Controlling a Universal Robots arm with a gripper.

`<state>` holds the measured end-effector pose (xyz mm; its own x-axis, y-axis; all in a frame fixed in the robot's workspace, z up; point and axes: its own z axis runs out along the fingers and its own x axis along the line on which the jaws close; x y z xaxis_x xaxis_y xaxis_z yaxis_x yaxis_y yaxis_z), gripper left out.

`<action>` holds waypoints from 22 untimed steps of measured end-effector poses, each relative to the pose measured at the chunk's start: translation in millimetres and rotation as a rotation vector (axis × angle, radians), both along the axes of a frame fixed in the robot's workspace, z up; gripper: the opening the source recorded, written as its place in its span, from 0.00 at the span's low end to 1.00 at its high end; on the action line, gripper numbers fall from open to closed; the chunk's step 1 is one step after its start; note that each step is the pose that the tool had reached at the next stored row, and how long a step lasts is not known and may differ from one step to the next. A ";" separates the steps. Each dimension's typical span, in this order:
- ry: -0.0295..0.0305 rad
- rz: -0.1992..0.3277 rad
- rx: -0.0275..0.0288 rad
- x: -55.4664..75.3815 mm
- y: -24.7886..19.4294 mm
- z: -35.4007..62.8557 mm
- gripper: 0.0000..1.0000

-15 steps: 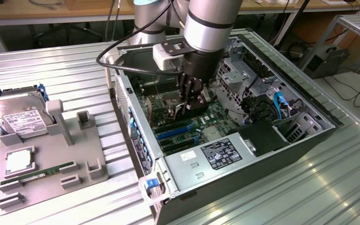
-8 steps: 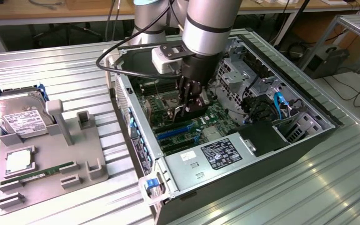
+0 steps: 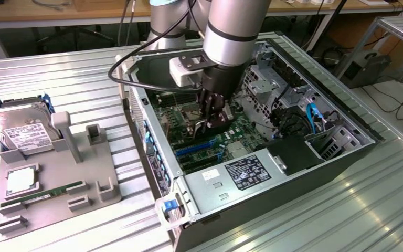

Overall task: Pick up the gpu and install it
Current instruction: 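Insert the gpu into the slot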

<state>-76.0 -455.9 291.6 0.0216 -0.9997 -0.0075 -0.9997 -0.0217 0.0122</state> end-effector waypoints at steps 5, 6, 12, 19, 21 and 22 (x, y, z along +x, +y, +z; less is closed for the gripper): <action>0.0006 0.000 -0.0012 -2.3 0.0 -7.8 0.26; 0.0010 0.000 -0.0013 -2.6 0.0 -8.9 0.26; 0.0050 -0.001 -0.0024 -3.5 0.0 -12.5 0.26; 0.0049 -0.002 -0.0023 -4.7 0.0 -16.9 0.26; 0.0052 -0.002 -0.0023 -5.2 0.0 -18.5 0.26; 0.0054 -0.003 -0.0023 -5.4 0.1 -19.2 0.26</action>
